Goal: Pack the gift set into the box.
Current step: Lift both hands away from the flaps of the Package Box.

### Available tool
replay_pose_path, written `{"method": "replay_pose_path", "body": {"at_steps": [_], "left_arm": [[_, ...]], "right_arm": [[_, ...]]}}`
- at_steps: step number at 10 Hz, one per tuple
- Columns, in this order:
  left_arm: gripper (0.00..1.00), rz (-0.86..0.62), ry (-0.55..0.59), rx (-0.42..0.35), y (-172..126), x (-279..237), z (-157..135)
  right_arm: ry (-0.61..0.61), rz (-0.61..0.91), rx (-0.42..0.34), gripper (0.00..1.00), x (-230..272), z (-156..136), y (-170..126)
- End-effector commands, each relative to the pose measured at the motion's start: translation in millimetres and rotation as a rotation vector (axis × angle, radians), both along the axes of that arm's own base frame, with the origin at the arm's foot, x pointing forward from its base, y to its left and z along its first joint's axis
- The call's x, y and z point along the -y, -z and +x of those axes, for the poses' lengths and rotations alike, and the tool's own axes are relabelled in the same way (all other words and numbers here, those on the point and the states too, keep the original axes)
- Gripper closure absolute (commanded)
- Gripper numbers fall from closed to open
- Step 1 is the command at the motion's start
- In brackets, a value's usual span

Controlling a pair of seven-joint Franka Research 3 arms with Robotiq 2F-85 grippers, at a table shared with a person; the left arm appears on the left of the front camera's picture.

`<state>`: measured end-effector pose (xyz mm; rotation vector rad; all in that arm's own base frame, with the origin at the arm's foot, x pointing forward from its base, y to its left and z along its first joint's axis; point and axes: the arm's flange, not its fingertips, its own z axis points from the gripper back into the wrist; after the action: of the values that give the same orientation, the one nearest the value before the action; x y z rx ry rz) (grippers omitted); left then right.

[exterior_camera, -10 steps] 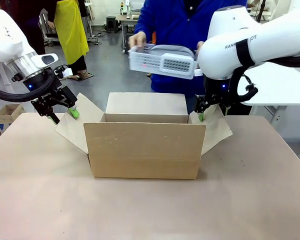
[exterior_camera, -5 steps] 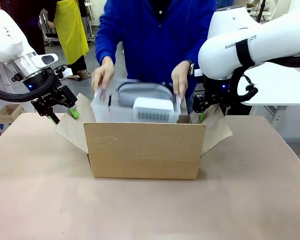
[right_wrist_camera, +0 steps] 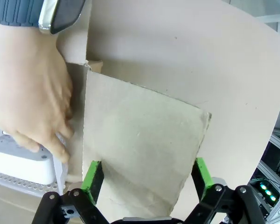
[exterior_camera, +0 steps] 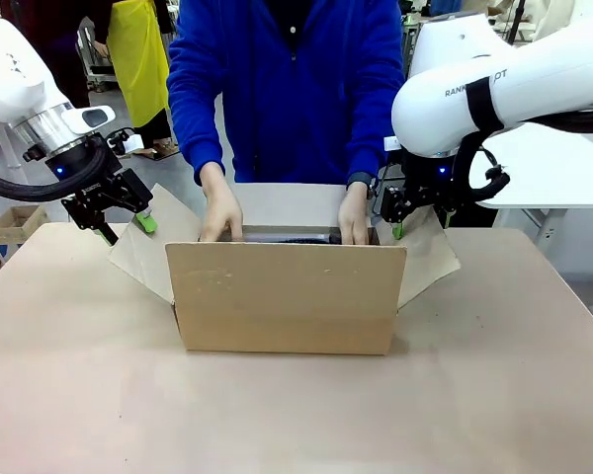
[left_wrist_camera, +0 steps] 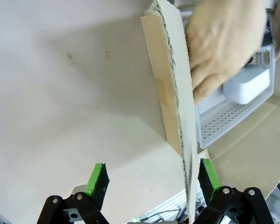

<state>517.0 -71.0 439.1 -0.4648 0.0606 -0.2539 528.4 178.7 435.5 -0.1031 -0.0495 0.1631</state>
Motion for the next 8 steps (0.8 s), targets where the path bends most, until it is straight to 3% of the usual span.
{"method": "replay_pose_path", "body": {"at_steps": [1,3,4,5,6,8], "left_arm": [[0.0,0.012,-0.009,0.001,-1,0,-2],[0.0,0.012,-0.009,0.001,-1,0,-2],[0.0,0.0,0.0,0.0,0,0,0],[0.0,-0.052,-0.016,0.02,-27,-17,-6],[0.0,-0.207,-0.004,0.001,-58,-48,-17],[0.0,-0.524,-0.047,-0.06,-82,-128,-29]], "right_arm": [[0.023,-0.028,0.004,0.0,-3,3,-3],[0.0,0.0,0.0,0.0,0,0,0],[-0.077,0.03,0.0,0.0,1,-2,-10],[-0.121,0.113,0.004,0.0,12,-8,-27],[-0.16,0.278,0.003,0.0,43,-22,-53],[-0.167,0.638,0.05,0.0,121,-50,-82]]}}
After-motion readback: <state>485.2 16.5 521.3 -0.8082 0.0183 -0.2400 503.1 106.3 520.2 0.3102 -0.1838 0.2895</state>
